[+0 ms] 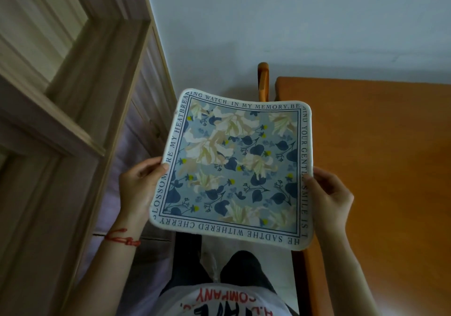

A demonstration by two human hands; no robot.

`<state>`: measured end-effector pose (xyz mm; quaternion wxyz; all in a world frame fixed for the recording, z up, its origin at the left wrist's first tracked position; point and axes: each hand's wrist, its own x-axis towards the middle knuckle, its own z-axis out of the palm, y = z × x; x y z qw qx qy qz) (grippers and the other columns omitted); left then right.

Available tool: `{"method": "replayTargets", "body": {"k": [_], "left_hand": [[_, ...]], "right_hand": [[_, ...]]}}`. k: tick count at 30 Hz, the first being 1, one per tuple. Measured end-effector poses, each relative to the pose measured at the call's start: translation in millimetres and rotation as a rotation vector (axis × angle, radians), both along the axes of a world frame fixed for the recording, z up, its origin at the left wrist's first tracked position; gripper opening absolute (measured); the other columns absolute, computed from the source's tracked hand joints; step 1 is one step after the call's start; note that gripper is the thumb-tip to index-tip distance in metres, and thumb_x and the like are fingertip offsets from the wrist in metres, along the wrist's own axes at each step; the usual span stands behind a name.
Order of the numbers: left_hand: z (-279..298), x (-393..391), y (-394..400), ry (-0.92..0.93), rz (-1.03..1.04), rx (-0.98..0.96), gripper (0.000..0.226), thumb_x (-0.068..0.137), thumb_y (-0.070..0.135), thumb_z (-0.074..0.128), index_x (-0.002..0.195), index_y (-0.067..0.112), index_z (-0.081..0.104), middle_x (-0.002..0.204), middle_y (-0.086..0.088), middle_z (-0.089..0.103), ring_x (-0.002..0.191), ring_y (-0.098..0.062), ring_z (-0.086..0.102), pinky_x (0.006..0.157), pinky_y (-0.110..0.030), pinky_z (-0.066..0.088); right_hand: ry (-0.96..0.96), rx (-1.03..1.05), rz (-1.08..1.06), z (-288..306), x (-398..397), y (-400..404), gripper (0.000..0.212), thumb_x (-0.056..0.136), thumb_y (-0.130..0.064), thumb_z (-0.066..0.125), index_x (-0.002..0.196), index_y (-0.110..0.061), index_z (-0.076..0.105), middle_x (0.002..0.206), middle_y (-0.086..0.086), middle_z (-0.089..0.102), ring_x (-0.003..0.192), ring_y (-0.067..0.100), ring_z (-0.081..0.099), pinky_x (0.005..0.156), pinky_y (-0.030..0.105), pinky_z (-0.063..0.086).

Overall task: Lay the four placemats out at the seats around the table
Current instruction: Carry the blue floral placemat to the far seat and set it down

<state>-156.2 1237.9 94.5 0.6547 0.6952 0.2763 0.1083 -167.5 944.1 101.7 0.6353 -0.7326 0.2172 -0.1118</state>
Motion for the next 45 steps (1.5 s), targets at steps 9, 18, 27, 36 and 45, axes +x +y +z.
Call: {"method": "replayTargets", "body": {"k": [9, 18, 27, 36, 45], "left_hand": [[3.3, 86.4, -6.0, 0.017, -0.059, -0.026, 0.019, 0.08, 0.0, 0.064, 0.094, 0.012, 0.066, 0.055, 0.012, 0.068, 0.049, 0.0, 0.061, 0.05, -0.015, 0.052], [13.0, 161.1, -26.5, 0.006, -0.1, -0.047, 0.021, 0.08, 0.001, 0.064, 0.099, 0.01, 0.066, 0.057, 0.009, 0.069, 0.05, -0.003, 0.062, 0.052, -0.019, 0.053], [20.9, 234.1, -59.4, 0.026, -0.279, -0.024, 0.015, 0.082, 0.003, 0.063, 0.094, 0.011, 0.067, 0.059, 0.006, 0.069, 0.051, -0.007, 0.064, 0.051, -0.024, 0.055], [20.1, 326.4, -105.9, 0.047, -0.59, 0.013, 0.015, 0.079, 0.008, 0.068, 0.082, 0.023, 0.07, 0.069, -0.001, 0.072, 0.066, -0.025, 0.068, 0.069, -0.04, 0.058], [18.2, 395.6, -161.5, 0.048, -0.893, 0.013, 0.019, 0.077, 0.006, 0.069, 0.075, 0.024, 0.068, 0.058, 0.008, 0.07, 0.05, -0.01, 0.064, 0.054, -0.029, 0.057]], "right_hand": [[-0.008, 0.019, -0.059, 0.2, 70.9, -8.4, 0.008, 0.083, -0.01, 0.063, 0.087, -0.018, 0.064, 0.082, 0.001, 0.068, 0.064, 0.008, 0.068, 0.052, 0.017, 0.053], [-0.018, 0.025, -0.089, 8.8, 134.6, -29.6, 0.007, 0.083, -0.011, 0.063, 0.087, -0.017, 0.064, 0.082, 0.002, 0.068, 0.064, 0.009, 0.068, 0.052, 0.018, 0.054], [-0.014, 0.043, -0.245, 6.5, 160.3, -55.0, 0.008, 0.083, -0.01, 0.063, 0.087, -0.016, 0.065, 0.082, 0.002, 0.069, 0.066, 0.012, 0.068, 0.054, 0.021, 0.055], [-0.029, 0.03, -0.516, 3.4, 168.6, -66.1, 0.011, 0.082, -0.008, 0.063, 0.09, -0.015, 0.065, 0.082, 0.002, 0.068, 0.065, 0.009, 0.068, 0.053, 0.018, 0.054], [-0.017, 0.051, -0.802, 1.0, 169.2, -55.7, 0.011, 0.082, -0.009, 0.063, 0.091, -0.015, 0.064, 0.084, 0.005, 0.068, 0.069, 0.013, 0.069, 0.056, 0.02, 0.056]]}}
